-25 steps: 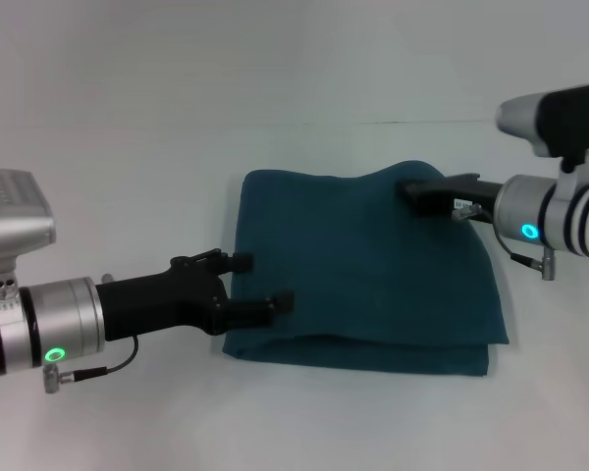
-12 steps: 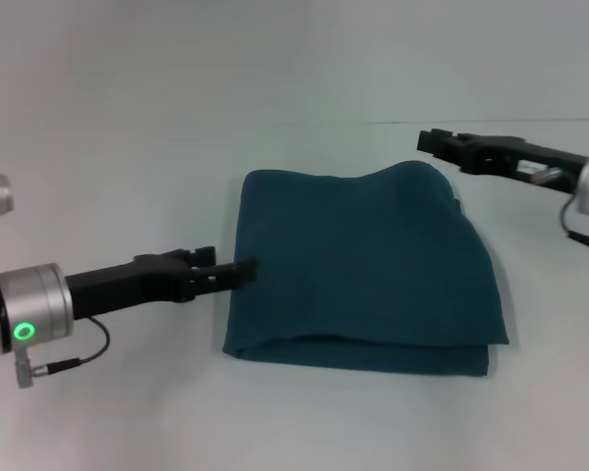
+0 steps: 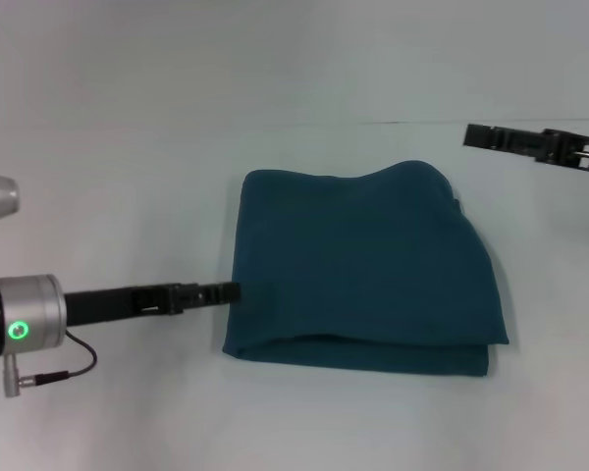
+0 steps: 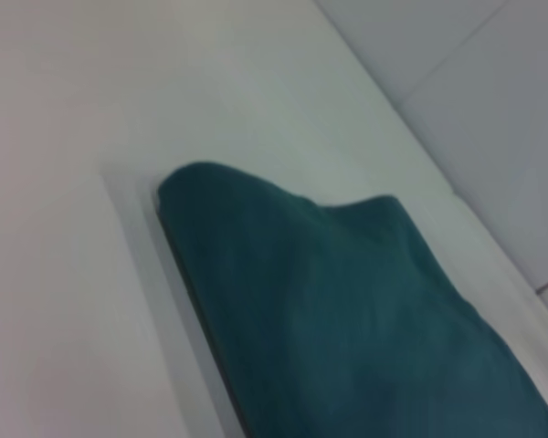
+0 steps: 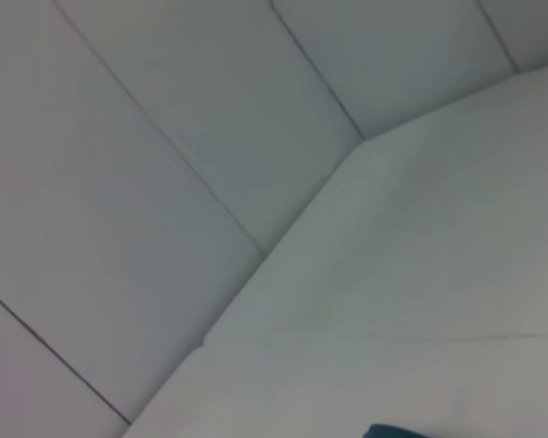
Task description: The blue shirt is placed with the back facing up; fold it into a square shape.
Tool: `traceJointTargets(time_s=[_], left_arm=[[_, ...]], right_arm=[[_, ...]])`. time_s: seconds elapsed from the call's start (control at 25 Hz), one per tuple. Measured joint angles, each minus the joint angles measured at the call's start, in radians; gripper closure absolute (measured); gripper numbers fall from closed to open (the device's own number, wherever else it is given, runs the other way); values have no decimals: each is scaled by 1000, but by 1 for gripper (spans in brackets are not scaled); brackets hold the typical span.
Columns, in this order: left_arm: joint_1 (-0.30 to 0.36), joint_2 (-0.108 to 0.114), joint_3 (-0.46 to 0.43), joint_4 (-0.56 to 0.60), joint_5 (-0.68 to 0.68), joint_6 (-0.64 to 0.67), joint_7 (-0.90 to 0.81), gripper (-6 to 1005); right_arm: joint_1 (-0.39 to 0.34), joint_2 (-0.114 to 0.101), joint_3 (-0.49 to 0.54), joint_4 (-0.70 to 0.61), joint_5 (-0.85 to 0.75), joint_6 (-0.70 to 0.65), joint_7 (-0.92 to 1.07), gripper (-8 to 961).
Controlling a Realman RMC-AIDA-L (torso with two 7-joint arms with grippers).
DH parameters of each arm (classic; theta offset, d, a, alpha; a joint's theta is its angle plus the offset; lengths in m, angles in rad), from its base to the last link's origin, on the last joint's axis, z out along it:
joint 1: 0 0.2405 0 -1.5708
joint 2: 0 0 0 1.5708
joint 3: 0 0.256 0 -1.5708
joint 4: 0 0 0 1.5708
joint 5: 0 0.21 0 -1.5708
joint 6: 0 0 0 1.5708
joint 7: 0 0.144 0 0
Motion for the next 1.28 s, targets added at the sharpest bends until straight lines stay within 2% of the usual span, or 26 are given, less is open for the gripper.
traceJointTargets(time_s=[0.2,0.36,1.28], left_arm=[[-5,-3,26,-4,10,4,-4,82],[-16,-7,64,-7,28,-2,-14,87],[-68,-10,145,-52,61,-69,-19,120]], right_arm=[[-9,0,15,-2,0,-10,1,288],[-10,-1,16,-3,0,-11,0,248],[-13,1,33,-3,0,-12,-1,250]])
